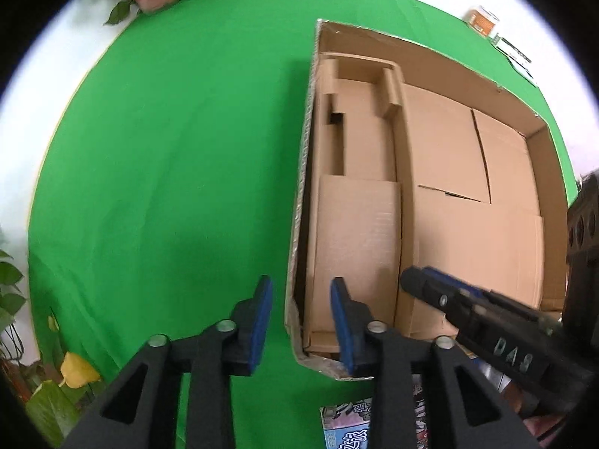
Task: Organize rigid objects
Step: 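Lower the insert tray into the open cardboard box with both tools, release, then grasp the blue-and-pink game box with both tools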
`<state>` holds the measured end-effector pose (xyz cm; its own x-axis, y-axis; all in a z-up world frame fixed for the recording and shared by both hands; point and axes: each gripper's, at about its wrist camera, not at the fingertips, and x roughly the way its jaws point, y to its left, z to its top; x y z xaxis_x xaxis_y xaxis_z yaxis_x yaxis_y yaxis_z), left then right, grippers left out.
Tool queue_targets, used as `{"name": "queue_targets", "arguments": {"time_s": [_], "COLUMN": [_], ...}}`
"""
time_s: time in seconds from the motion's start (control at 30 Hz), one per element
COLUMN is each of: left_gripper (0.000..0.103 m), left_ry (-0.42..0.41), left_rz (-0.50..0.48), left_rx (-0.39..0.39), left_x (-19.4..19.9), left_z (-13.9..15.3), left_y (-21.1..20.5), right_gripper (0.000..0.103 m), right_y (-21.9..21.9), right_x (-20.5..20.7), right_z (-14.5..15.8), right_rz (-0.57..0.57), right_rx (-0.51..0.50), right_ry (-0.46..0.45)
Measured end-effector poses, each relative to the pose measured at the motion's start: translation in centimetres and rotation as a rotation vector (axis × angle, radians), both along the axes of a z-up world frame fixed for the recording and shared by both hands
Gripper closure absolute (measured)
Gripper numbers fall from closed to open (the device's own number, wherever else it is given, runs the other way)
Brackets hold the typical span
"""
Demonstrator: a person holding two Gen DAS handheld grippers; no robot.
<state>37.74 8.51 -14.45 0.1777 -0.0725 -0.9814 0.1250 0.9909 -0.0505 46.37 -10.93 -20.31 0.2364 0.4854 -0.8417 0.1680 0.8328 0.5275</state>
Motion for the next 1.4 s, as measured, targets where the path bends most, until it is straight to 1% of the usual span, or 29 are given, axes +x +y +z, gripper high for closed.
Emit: {"name": "queue_targets", "arguments": {"time_s": [0.03, 0.07, 0.13, 0.2, 0.27, 0.3, 0.37, 0.47, 0.53, 0.57, 0.6, 0.67, 0.7, 0.73, 0.77, 0.83, 0.87, 0.9, 0.97, 1.03, 1.07, 1.1, 1.13, 1.17, 1.2, 1.27, 1.33, 1.37, 1.4], "left_gripper": [0.068, 0.069, 0.071, 0.084, 0.093, 0.093, 0.094, 0.094, 0.094, 0.094, 0.094, 0.091, 0.086, 0.081, 0.075, 0.074, 0.074, 0.074, 0.074, 0.071, 0.066, 0.060, 0.056, 0.051, 0.048, 0.047, 0.047, 0.047, 0.047], "left_ry": [0.006, 0.022, 0.053, 0.096, 0.074, 0.068, 0.063, 0.048, 0.025, 0.003, -0.019, -0.062, -0.071, -0.076, -0.084, -0.088, -0.089, -0.094, -0.106, -0.122, -0.132, -0.150, -0.157, -0.166, -0.172, -0.180, -0.189, -0.193, -0.201], "left_rz": [0.001, -0.005, -0.013, -0.024, -0.053, -0.073, -0.081, -0.079, -0.088, -0.091, -0.092, -0.085, -0.081, -0.078, -0.073, -0.072, -0.072, -0.067, -0.053, -0.044, -0.037, -0.029, -0.024, -0.015, -0.001, 0.029, 0.075, 0.088, 0.102], "left_rx": [-0.002, -0.011, -0.033, -0.069, -0.013, 0.007, 0.012, 0.010, 0.023, 0.026, 0.022, 0.006, 0.004, 0.005, 0.007, 0.007, 0.006, 0.006, 0.004, 0.017, 0.027, 0.036, 0.039, 0.038, 0.027, -0.027, -0.090, -0.107, -0.129], "left_x": [-0.2, -0.4, -0.3, -0.6, -0.9, -1.3, -1.8, -2.6, -2.5, -2.6, -2.8, -3.3, -3.0, -3.1, -3.2, -3.6, -3.9, -4.3, -5.3, -6.5, -7.3, -8.3, -8.8, -9.4, -10.0, -10.7, -11.4, -11.6, -11.7], "left_z": [-0.2, -0.7, -1.7, -2.6, -2.6, -2.6, -2.6, -2.4, -1.7, -1.4, -1.0, 0.1, 0.7, 0.9, 1.2, 1.5, 1.8, 2.0, 2.4, 2.7, 2.9, 3.1, 3.3, 3.4, 3.7, 4.0, 4.1, 4.2, 4.3], "left_y": [0.2, 0.2, 0.7, 0.9, 0.5, 0.2, 0.1, 0.2, 0.1, 0.0, -0.1, 0.2, 0.4, 0.5, 0.6, 0.5, 0.5, 0.6, 0.6, 0.3, 0.4, 0.5, 0.6, 0.8, 1.2, 1.9, 2.8, 3.0, 3.3], "right_gripper": [0.081, 0.075, 0.074, 0.074, 0.075, 0.074, 0.074, 0.073, 0.051, 0.023, 0.000, 0.001, 0.001, 0.001, 0.001, 0.006, 0.020, 0.040, 0.058, 0.065, 0.070, 0.074, 0.077, 0.077, 0.077, 0.076, 0.074, 0.058, 0.030], "right_y": [0.2, 0.9, 2.0, 2.1, 2.4, 2.6, 3.2, 3.4, 3.3, 3.0, 2.6, 1.7, 1.2, 0.5, -0.3, -1.3, -2.5, -2.7, -2.5, -1.5, -0.8, 0.0, 0.6, 1.5, 2.0, 2.3, 1.8, 1.4, 0.9], "right_x": [0.0, -0.3, -1.0, -1.5, -1.7, -1.9, -2.0, -2.4, -3.1, -3.7, -4.6, -5.5, -5.7, -5.7, -5.6, -4.4, -4.1, -3.2, -1.6, 0.3, 1.0, 1.7, 2.1, 2.5, 2.5, 2.7, 2.3, 1.9, 1.2], "right_z": [0.1, 0.1, -0.1, -0.9, -1.2, -1.1, -0.9, 0.3, 2.3, 3.8, 5.3, 7.1, 7.7, 7.8, 7.5, 6.7, 6.0, 5.3, 3.5, 1.8, 1.3, 0.7, 0.1, -0.3, -0.4, 0.0, 0.9, 1.7, 2.7], "right_rz": [0.017, 0.043, 0.065, 0.059, 0.073, 0.085, 0.111, 0.109, 0.106, 0.093, 0.072, 0.041, 0.027, 0.007, -0.011, -0.039, -0.047, -0.053, -0.047, -0.022, -0.004, 0.021, 0.046, 0.079, 0.094, 0.117, 0.115, 0.109, 0.102], "right_rx": [-0.002, -0.006, -0.030, 0.004, 0.007, 0.003, -0.015, -0.027, -0.103, -0.159, -0.201, -0.247, -0.259, -0.248, -0.222, -0.182, -0.173, -0.163, -0.156, -0.101, -0.066, -0.045, -0.032, -0.042, -0.063, -0.058, -0.045, -0.066, -0.104], "right_ry": [-0.002, -0.002, -0.013, 0.011, 0.010, 0.002, -0.013, -0.027, -0.082, -0.132, -0.180, -0.245, -0.255, -0.245, -0.222, -0.165, -0.150, -0.132, -0.082, -0.053, -0.053, -0.047, -0.037, -0.025, -0.035, -0.072, -0.115, -0.139, -0.170]}}
